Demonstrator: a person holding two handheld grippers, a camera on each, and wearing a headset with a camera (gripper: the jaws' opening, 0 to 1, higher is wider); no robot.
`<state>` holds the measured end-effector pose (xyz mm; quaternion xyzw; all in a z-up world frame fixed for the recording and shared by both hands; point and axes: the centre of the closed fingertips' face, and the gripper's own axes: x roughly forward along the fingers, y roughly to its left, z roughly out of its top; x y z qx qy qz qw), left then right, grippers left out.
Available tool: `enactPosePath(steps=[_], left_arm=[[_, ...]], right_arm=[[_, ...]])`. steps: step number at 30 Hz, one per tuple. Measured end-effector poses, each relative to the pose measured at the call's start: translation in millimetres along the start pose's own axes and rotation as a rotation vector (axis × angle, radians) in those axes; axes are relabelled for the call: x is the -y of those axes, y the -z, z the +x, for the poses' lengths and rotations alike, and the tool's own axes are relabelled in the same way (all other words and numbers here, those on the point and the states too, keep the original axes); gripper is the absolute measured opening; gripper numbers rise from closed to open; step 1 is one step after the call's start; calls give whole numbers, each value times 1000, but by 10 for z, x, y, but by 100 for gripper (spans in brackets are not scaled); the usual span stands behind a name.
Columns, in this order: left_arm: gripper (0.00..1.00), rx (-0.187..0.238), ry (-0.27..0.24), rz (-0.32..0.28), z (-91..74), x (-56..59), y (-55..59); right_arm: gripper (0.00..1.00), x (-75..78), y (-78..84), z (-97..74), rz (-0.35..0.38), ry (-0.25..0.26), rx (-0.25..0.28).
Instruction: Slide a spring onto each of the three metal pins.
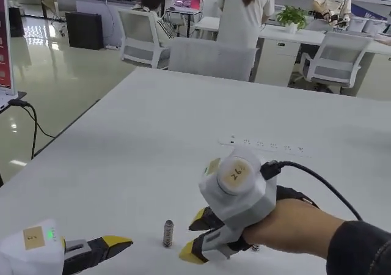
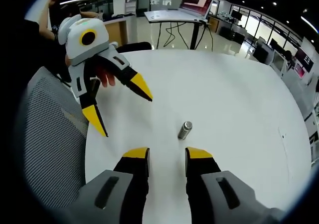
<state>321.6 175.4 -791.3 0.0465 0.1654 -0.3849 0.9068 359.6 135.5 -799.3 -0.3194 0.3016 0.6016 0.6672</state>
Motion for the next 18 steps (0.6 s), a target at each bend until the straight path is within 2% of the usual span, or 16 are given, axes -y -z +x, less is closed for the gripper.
enactPosePath(steps=[11,18], left_arm=[[51,-1,1,0,1,-2,-7],[52,0,3,4,16,-2,-25]], right_arm=[[31,-131,71,-108,37,13,53],[33,-223,136,-206,84,15,94]])
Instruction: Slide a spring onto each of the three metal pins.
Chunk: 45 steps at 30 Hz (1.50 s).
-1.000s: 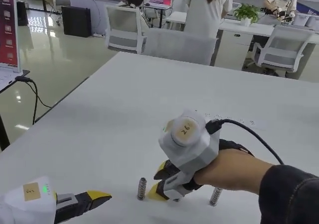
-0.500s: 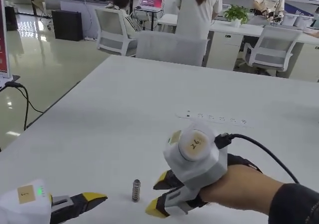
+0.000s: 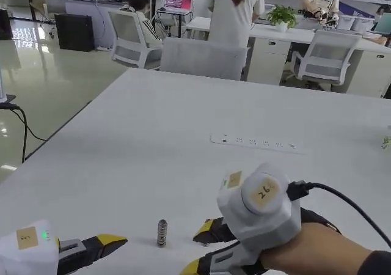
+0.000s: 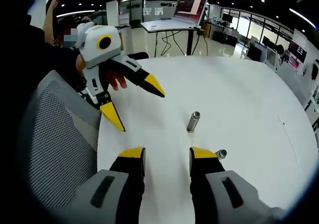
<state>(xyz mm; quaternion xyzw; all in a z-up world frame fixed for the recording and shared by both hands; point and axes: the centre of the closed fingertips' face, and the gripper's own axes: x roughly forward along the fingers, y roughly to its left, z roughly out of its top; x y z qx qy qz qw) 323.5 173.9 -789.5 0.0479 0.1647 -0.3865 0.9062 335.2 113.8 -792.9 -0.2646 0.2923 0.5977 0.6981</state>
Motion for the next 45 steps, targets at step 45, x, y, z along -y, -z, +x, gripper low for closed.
enactPosePath(steps=[45], left_arm=[[57,-14,18,7,45,52,-45]], right_arm=[[51,408,704,-791,229,216,135]])
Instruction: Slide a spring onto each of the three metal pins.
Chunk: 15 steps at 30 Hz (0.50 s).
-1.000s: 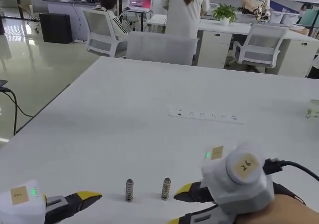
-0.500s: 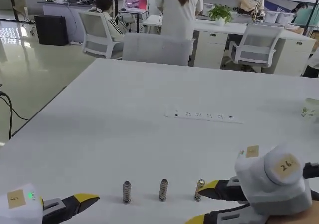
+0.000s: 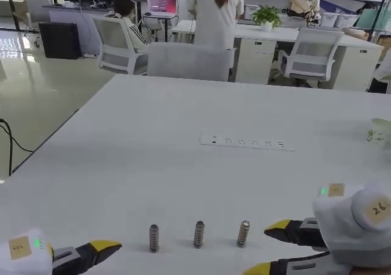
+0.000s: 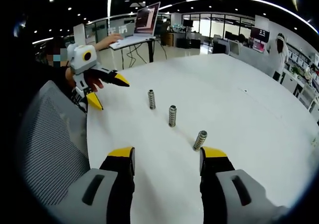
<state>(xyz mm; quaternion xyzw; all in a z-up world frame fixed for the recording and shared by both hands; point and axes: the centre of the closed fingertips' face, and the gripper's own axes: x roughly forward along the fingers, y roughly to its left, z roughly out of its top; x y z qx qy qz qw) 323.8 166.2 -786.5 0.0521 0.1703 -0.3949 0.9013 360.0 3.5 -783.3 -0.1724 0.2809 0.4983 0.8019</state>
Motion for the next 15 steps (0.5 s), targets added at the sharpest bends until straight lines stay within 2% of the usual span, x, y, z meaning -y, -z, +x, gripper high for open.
enactPosePath(steps=[6,15], left_arm=[[57,-1,-1,-7,13,9,5],[59,-10,-12,-19,16,-19,48]], right_arm=[[55,36,84,4,6,2,14],[61,83,117,30,14,-2,78]])
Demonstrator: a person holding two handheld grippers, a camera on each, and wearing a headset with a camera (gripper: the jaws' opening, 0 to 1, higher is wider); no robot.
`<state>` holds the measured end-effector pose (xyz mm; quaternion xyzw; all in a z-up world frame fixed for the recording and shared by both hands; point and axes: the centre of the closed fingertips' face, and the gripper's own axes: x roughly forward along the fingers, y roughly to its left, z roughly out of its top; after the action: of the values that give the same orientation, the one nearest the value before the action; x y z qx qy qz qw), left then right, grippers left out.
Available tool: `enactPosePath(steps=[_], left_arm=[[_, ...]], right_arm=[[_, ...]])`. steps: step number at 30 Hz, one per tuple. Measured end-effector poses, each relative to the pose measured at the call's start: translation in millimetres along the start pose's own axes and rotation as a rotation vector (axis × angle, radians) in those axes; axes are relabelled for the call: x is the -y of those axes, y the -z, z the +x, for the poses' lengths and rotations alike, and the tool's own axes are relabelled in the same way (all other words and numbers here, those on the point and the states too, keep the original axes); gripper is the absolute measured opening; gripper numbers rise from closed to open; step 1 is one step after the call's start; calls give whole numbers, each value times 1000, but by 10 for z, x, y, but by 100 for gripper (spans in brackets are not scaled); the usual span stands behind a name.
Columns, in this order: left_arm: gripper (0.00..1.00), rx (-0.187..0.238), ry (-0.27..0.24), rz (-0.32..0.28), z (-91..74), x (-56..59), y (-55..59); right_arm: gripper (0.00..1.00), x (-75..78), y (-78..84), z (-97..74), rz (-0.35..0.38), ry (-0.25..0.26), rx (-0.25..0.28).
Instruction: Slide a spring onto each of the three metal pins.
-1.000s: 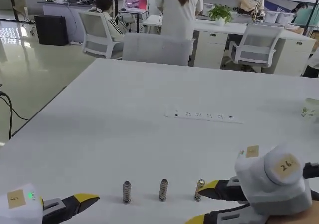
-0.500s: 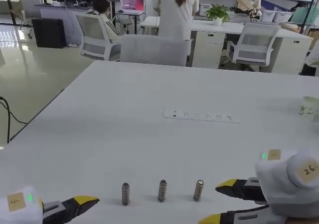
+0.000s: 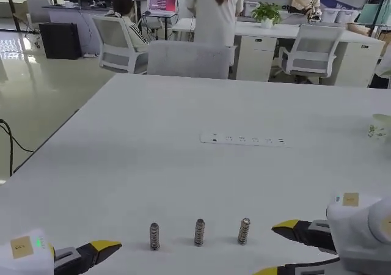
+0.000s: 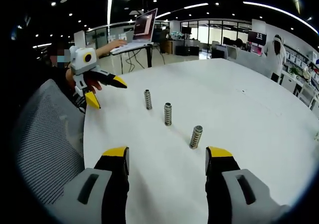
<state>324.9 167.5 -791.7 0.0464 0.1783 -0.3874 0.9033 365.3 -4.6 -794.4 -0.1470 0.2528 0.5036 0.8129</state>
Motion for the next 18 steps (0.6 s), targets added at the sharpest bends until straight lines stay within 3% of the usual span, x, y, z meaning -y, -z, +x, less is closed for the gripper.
enactPosePath(steps=[9,18], left_arm=[[60,-3,-14,-12,5,-28,19],[61,-5,-24,-28,22,-48,54]], right_arm=[[66,45,177,50,32,2,0],[70,35,140,50,28,2,34]])
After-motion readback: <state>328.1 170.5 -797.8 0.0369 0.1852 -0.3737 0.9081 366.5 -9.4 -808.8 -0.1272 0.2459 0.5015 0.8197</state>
